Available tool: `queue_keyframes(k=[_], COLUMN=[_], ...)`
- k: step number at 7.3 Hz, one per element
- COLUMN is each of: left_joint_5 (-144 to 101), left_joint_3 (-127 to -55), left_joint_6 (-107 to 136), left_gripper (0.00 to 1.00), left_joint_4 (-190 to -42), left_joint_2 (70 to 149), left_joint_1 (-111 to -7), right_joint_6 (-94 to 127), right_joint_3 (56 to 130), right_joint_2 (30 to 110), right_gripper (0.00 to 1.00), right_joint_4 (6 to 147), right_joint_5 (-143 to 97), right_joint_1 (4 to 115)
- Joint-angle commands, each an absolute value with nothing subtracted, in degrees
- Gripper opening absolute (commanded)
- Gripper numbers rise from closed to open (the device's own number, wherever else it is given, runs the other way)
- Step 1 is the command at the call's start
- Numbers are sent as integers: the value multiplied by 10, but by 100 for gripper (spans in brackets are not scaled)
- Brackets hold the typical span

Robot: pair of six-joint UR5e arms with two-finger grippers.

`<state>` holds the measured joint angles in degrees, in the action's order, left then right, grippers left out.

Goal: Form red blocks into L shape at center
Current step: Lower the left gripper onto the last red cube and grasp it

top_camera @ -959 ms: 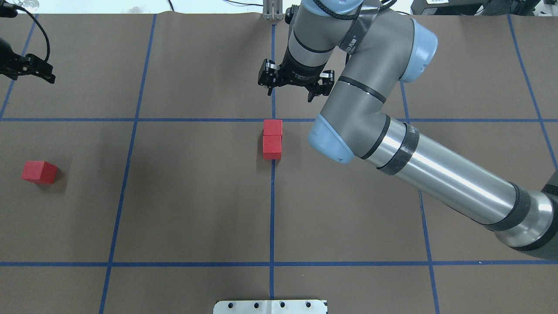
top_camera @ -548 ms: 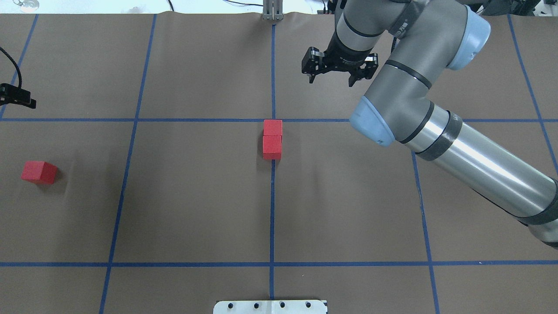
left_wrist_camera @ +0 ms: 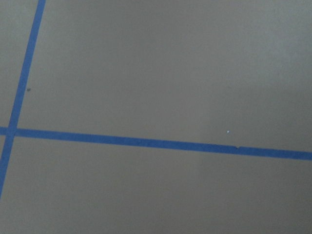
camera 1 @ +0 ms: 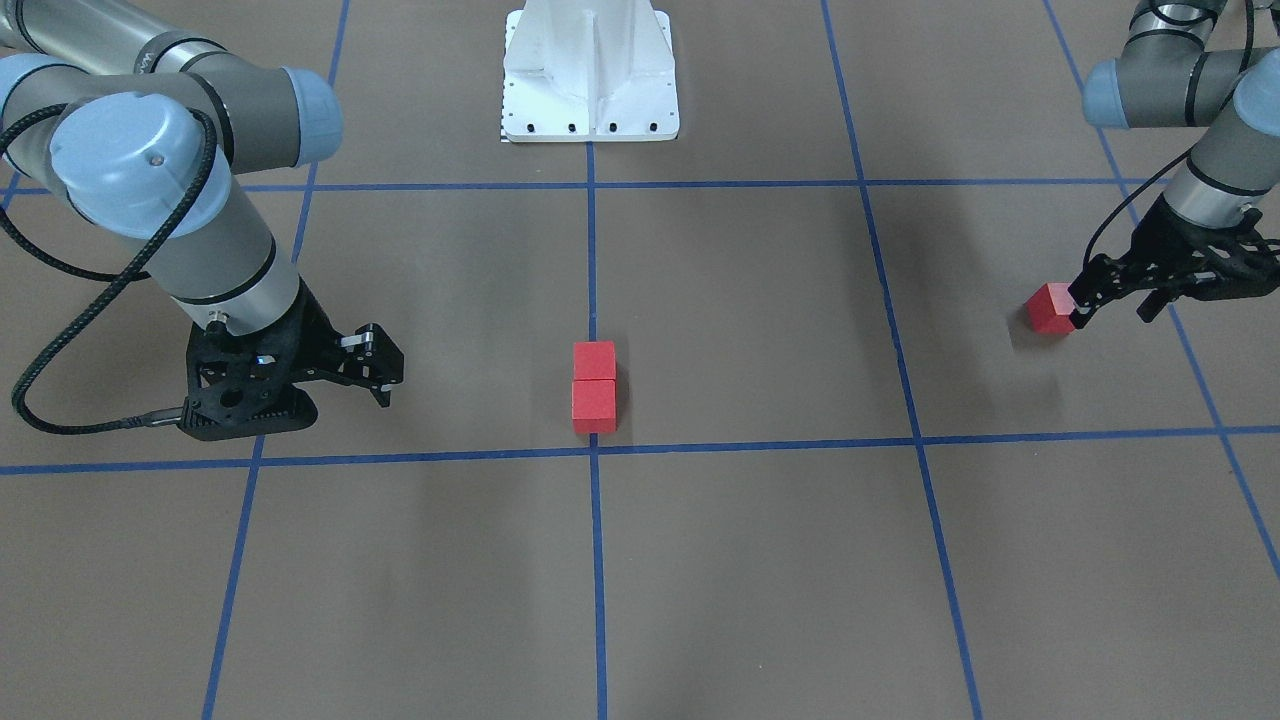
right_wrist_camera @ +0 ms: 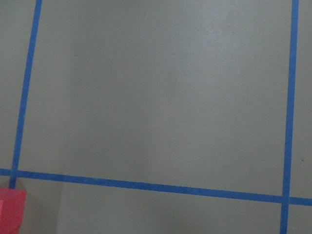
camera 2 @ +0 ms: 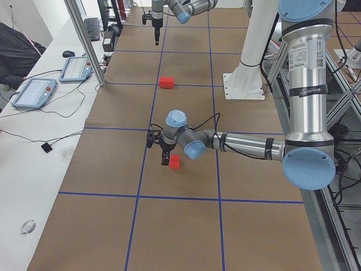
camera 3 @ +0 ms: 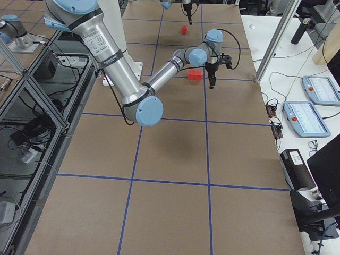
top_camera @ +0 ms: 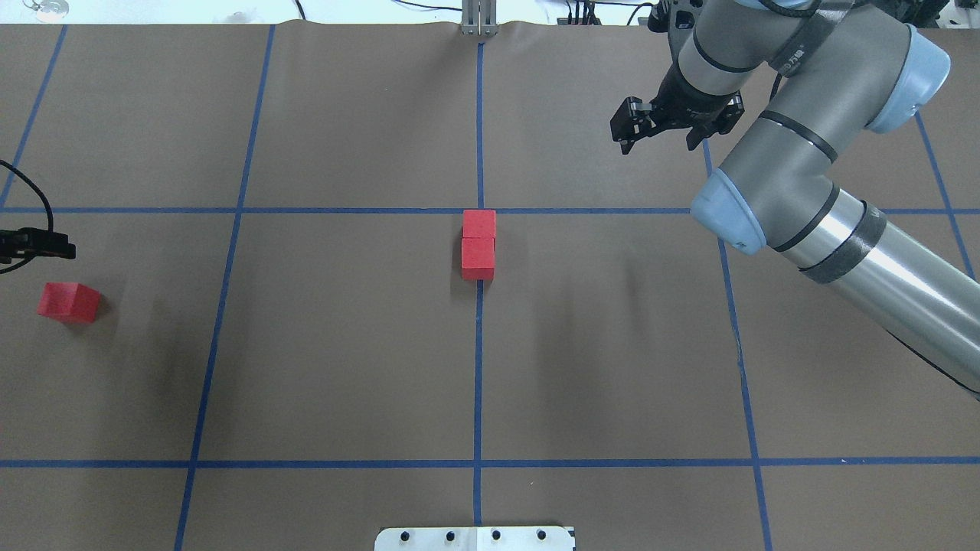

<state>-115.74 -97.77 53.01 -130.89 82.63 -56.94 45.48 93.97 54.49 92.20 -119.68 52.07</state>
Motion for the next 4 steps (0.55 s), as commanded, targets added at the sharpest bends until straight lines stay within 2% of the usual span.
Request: queue_keyframes(k=[1, 4], left_joint_5=[-1138, -1136], left_joint_3=[-979, -977], left_joint_6=[535, 534], left_gripper=[100, 100], left_joint_4=[-1320, -1319], left_joint_2=[816, 809], left_joint_1=[-528, -504], right_joint_6=[446, 447], right_joint_3=[940, 940], right_joint_2=[553, 554], right_gripper=[99, 99], right_joint_4=[920, 920], right_joint_5=[-1196, -1196], right_joint_1=[522, 522])
